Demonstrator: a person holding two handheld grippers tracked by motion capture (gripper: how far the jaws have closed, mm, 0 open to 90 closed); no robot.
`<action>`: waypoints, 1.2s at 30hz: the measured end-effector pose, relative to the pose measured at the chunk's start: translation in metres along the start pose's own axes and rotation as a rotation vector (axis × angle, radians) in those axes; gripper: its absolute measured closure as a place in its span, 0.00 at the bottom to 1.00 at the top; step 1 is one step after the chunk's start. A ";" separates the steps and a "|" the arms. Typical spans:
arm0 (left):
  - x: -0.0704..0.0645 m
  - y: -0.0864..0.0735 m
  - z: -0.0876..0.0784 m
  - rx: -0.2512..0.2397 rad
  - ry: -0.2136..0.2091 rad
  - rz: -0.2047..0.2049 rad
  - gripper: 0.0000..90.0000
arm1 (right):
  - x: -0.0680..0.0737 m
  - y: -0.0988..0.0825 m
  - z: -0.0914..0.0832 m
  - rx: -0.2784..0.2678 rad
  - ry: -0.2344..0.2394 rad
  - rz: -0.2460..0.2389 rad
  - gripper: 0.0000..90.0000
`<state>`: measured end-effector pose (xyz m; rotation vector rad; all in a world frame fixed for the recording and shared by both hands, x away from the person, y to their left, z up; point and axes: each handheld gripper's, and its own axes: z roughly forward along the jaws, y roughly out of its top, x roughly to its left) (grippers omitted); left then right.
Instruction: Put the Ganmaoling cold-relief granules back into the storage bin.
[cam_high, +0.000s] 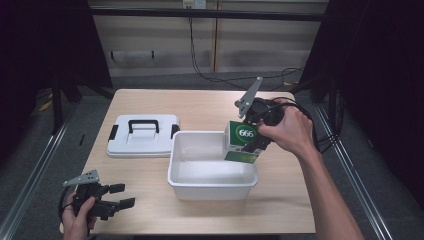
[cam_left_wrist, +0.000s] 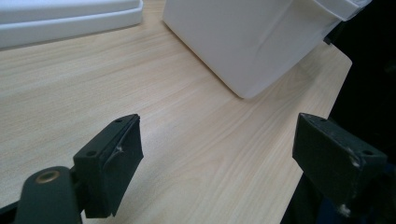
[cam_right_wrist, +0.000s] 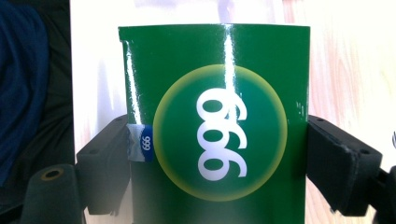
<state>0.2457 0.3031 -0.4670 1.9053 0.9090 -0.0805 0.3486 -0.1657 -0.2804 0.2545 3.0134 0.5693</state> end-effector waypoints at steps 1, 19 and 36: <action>0.000 0.000 0.000 0.000 0.000 0.000 0.18 | 0.000 0.000 0.000 0.000 0.000 0.000 0.18; 0.001 0.000 0.000 -0.002 -0.004 -0.003 0.18 | -0.004 0.011 0.039 0.104 0.025 -0.030 0.18; 0.001 0.000 -0.001 -0.004 -0.007 -0.002 0.18 | -0.003 0.007 0.080 0.188 0.049 -0.031 0.18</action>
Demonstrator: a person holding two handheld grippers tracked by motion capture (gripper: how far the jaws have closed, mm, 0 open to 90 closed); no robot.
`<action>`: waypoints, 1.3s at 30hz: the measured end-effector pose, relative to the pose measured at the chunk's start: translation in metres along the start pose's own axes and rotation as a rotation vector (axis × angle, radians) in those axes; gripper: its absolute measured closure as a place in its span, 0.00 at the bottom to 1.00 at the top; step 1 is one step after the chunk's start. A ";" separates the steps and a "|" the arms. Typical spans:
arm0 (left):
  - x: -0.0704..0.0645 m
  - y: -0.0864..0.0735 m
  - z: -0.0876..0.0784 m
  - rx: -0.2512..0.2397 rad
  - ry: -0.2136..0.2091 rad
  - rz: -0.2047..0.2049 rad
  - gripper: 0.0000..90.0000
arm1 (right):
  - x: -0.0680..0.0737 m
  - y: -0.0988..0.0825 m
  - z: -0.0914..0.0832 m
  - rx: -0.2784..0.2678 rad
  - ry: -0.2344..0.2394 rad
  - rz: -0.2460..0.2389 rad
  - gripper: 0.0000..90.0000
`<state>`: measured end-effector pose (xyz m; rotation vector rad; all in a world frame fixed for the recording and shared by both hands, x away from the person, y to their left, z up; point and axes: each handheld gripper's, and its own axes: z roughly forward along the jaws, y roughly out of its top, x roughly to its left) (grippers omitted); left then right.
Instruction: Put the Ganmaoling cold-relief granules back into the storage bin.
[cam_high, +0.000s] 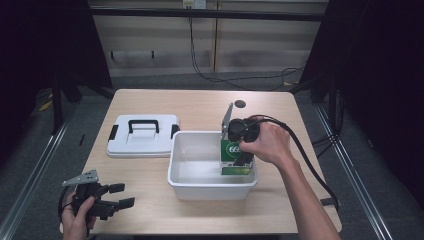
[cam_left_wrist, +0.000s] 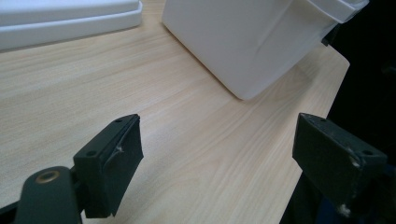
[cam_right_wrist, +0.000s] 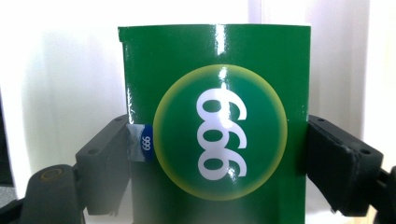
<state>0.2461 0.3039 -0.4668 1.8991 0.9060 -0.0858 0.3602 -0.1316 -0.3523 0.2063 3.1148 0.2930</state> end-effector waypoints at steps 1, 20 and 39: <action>0.000 0.000 0.000 0.000 0.002 0.000 0.18 | 0.000 0.000 0.002 0.005 0.000 0.000 0.18; 0.000 0.000 0.000 0.001 0.005 0.002 0.18 | -0.004 -0.003 0.037 0.032 0.018 -0.006 0.17; 0.000 0.000 0.000 0.001 0.002 0.002 0.18 | -0.002 0.005 0.057 0.133 0.017 -0.023 0.17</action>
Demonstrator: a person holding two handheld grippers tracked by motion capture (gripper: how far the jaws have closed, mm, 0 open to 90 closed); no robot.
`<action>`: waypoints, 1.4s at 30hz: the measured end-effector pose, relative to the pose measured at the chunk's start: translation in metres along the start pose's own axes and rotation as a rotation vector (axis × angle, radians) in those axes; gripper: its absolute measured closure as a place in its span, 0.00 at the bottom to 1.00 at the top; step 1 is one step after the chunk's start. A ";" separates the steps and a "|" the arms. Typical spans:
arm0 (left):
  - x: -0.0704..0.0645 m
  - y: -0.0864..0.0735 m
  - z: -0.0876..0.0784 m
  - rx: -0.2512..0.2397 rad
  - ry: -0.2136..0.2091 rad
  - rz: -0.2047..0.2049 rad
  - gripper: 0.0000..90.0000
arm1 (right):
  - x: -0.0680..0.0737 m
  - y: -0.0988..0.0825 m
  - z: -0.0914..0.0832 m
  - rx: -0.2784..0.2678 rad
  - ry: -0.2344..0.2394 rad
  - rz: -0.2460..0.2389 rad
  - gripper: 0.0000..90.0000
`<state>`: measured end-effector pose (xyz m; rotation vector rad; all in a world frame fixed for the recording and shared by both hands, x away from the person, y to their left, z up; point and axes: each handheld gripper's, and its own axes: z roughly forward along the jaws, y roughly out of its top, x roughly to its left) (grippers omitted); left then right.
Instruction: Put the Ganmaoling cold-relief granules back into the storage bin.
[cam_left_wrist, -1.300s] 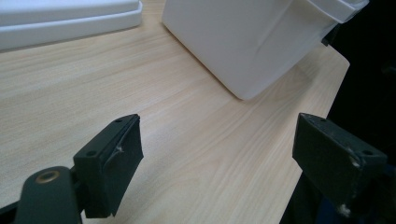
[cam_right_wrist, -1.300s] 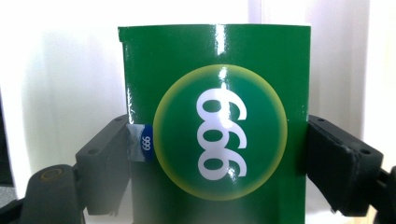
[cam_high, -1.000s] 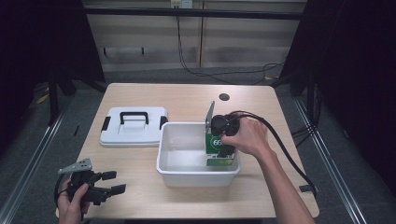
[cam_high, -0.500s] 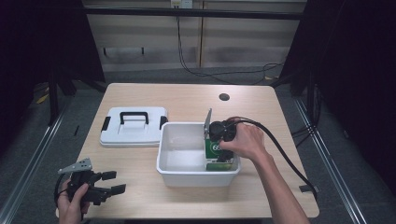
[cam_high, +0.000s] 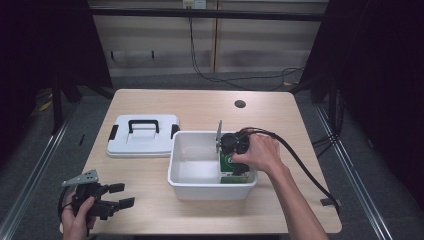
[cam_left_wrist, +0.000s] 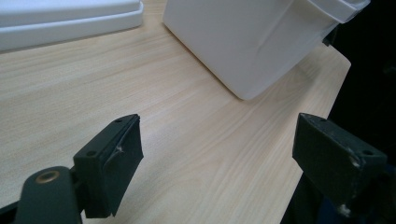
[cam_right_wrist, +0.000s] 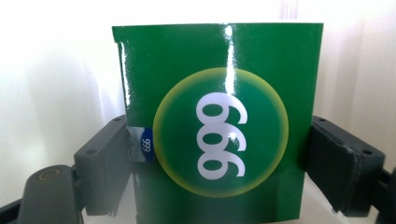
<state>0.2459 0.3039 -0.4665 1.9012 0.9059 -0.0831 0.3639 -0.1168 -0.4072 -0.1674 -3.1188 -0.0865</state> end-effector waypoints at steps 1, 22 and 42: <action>0.000 0.000 0.000 -0.001 0.000 0.000 0.18 | 0.000 0.001 0.000 0.010 0.004 0.006 0.17; 0.000 0.000 0.000 -0.001 0.001 0.001 0.18 | 0.000 0.005 0.006 0.053 -0.005 0.022 0.14; 0.000 0.000 0.000 0.000 0.001 0.002 0.18 | 0.005 -0.017 -0.020 -0.138 -0.044 0.022 0.09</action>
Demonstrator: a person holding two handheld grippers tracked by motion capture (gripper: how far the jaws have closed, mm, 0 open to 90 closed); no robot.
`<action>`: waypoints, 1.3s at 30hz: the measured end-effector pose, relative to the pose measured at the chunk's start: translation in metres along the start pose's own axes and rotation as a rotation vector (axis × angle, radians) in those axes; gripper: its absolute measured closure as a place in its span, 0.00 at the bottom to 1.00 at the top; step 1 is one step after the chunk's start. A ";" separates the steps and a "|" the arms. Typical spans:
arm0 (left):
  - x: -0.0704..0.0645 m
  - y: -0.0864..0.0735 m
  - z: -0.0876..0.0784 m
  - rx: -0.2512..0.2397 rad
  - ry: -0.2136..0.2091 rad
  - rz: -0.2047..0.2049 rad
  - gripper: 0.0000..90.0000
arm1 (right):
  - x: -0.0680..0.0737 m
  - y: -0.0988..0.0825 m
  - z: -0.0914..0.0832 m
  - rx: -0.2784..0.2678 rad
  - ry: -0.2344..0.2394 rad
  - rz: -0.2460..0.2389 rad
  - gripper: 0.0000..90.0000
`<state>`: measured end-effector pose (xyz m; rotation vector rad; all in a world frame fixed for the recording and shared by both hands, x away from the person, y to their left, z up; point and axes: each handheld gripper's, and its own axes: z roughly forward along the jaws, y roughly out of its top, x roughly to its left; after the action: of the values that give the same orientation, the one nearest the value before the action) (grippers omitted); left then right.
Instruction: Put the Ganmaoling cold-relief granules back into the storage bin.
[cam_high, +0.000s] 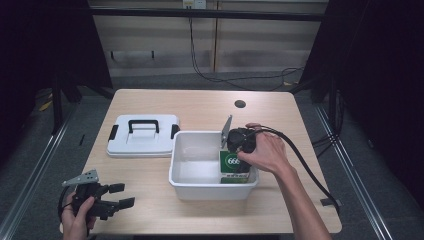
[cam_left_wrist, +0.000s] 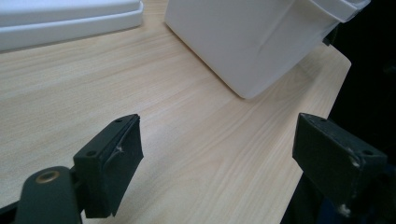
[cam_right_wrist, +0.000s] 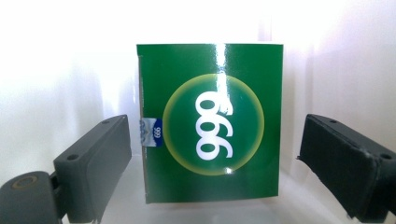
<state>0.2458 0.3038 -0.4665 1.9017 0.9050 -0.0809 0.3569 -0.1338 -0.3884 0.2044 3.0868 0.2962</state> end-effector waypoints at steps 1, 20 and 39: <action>0.000 0.000 0.000 -0.001 0.000 -0.001 0.18 | 0.000 -0.001 -0.001 -0.010 -0.002 0.002 0.09; 0.000 0.000 0.000 0.000 0.004 -0.004 0.18 | 0.004 -0.037 -0.029 -0.279 -0.005 0.152 0.15; 0.000 -0.001 -0.001 0.004 0.013 -0.004 0.18 | 0.021 -0.090 -0.054 -0.485 -0.095 0.262 0.15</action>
<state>0.2449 0.3045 -0.4670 1.9058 0.9174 -0.0728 0.3219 -0.2283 -0.3527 0.5791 2.7820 0.9900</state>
